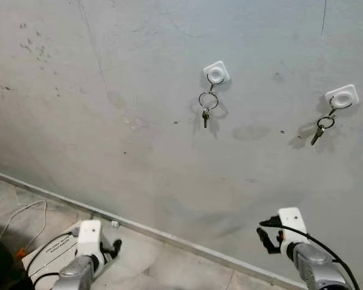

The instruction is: Hang keys on a hook

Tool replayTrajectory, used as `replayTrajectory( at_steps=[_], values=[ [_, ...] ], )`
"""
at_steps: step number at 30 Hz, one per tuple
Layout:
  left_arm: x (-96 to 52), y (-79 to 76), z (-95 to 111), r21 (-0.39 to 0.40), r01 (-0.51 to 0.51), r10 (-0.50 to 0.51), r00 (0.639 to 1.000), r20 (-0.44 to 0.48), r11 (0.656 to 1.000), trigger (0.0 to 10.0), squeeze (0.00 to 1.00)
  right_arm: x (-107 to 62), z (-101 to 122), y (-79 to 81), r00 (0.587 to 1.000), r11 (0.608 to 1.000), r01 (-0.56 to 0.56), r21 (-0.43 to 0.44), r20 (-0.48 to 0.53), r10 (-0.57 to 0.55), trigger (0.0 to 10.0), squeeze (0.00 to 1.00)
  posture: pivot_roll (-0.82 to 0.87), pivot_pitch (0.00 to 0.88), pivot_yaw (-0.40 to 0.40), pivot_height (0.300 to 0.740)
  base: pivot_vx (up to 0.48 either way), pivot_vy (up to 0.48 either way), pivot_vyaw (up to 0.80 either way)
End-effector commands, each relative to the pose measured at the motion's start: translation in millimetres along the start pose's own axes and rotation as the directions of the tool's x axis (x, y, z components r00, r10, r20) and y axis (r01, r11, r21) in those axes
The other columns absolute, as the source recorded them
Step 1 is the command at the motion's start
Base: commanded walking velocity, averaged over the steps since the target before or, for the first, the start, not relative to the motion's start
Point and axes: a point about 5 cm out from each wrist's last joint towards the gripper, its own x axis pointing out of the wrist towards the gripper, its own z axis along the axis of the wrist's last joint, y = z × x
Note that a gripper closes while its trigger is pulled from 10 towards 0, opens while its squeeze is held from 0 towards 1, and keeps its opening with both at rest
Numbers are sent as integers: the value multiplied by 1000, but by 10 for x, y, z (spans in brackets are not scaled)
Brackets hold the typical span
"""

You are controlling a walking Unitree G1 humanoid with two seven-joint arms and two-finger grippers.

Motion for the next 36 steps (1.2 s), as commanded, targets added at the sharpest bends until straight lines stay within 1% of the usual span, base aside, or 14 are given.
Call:
replayTrajectory(
  at_steps=[1, 4, 7, 9, 14, 16, 17, 18, 19, 22, 27, 31, 33, 36],
  values=[
    [18, -50, -35, 26, -4, 4, 1000, -18, 1000, 10000, 0, 34, -85, 98, 999, 997, -25, -69, -30, 23, 10000, 0, 7, 0, 1, 740, 0, 0, 0],
    [25, -176, -165, 49, 19, -16, 997, -69, 999, 10000, 0, 37, -231, 151, 996, 991, -37, -129, -83, 26, 10000, 0, 10, 0, 1, 740, 0, 0, 0],
    [12, -263, -288, 96, 39, -27, 993, -116, 995, 10000, 0, 22, -348, 164, 991, 987, -31, -155, -130, 10, 10000, 0, 23, 0, -4, 740, 0, 0, 0],
    [-8, -315, -393, 122, 60, -41, 987, -156, 991, 10000, 0, 15, -417, 206, 988, 989, -36, -147, -154, 13, 10000, 0, 26, 0, -8, 740, 0, 0, 0],
    [-49, -337, -547, 131, 73, -46, 979, -201, 989, 10000, 0, 1, -534, 329, 986, 991, -50, -121, -164, 30, 10000, 0, 23, 0, -7, 740, 0, 0, 360],
    [-58, -347, -574, 150, 83, -50, 977, -209, 985, 10000, 0, -4, -551, 330, 986, 992, -50, -115, -165, 30, 10000, 0, 23, 0, -7, 740, 0, 0, 800],
    [-79, -389, -647, 174, 107, -65, 971, -228, 979, 10000, 0, -26, -602, 292, 985, 993, -45, -107, -170, 26, 10000, 0, 23, 0, -7, 740, 0, 0, 800],
    [-85, -389, -667, 144, 95, -59, 971, -233, 985, 10000, 0, -40, -622, 249, 985, 994, -41, -105, -173, 22, 10000, 0, 23, 0, -7, 740, 0, 0, 800],
    [-89, -381, -680, 104, 75, -49, 971, -235, 992, 10000, 0, -52, -636, 205, 984, 994, -38, -103, -175, 20, 10000, 0, 19, 0, -4, 740, 0, 0, 800],
    [-86, -388, -673, 96, 73, -49, 972, -228, 993, 10000, 0, -74, -680, 178, 982, 992, -47, -116, -185, 25, 10000, 0, 20, 0, -5, 740, 0, 0, 800],
    [-72, -369, -628, 123, 50, -23, 978, -206, 991, 10000, 0, -141, -874, 221, 973, 986, -68, -149, -228, 33, 10000, 0, 20, 0, -7, 740, 0, 0, 220],
    [-68, -316, -603, 129, 13, 12, 981, -194, 992, 10000, 0, -148, -906, 250, 971, 985, -72, -158, -239, 33, 10000, 0, 21, 0, -7, 740, 0, 0, 0],
    [-60, -261, -564, 95, -25, 42, 983, -180, 995, 10000, 0, -151, -915, 247, 969, 984, -72, -162, -243, 31, 10000, 0, 22, 0, -7, 740, 0, 0, 0],
    [-51, -218, -523, 78, -46, 59, 983, -172, 996, 10000, 0, -148, -903, 231, 969, 984, -72, -165, -244, 30, 10000, 0, 22, 0, -6, 740, 0, 0, 0]
  ],
)
